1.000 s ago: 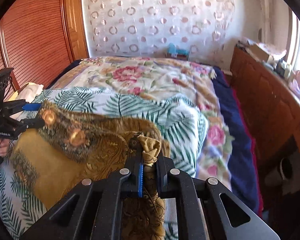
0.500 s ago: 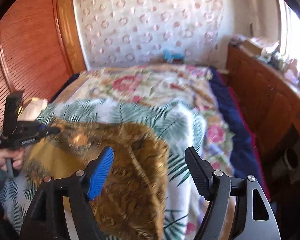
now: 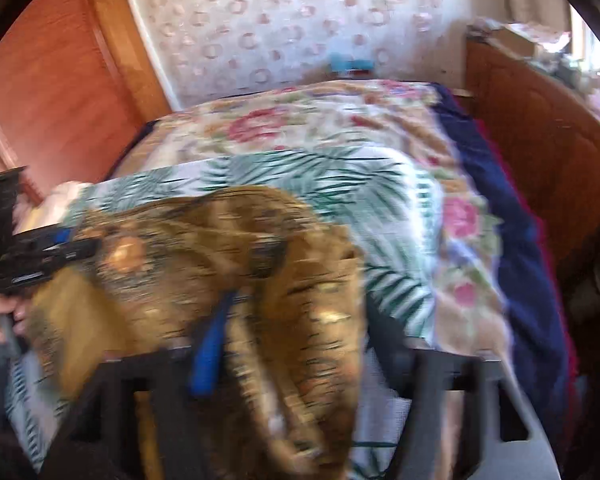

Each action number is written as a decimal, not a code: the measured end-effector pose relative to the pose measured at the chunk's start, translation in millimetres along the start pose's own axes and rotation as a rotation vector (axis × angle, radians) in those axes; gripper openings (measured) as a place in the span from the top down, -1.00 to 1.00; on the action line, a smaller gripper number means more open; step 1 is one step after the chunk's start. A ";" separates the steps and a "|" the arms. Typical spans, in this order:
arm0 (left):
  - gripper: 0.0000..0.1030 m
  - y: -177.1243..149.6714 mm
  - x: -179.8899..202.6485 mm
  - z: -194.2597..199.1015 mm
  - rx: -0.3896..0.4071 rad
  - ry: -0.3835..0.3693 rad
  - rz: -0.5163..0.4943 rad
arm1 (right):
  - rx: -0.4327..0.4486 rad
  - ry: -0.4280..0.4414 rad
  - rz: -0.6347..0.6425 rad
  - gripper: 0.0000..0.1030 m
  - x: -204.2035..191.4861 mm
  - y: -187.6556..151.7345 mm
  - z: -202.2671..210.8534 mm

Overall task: Fold small clothes
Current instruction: 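Lift the folded gold shirt with both tools and carry it toward the plush toy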

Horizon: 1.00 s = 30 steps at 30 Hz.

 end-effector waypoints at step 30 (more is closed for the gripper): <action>0.81 -30.7 -40.2 230.1 0.376 0.161 0.047 | 0.264 0.094 0.367 0.75 -168.9 7.0 51.9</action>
Point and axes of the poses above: each gripper's, at about its wrist camera, not at the fingertips, and z roughly against the way its jaws point, x to its right, y to its top, the point moved 8 cm from there along -z, roughly the way its jaws point, and after that the axes turned 9 degrees about -z, right-handed, at the moved point
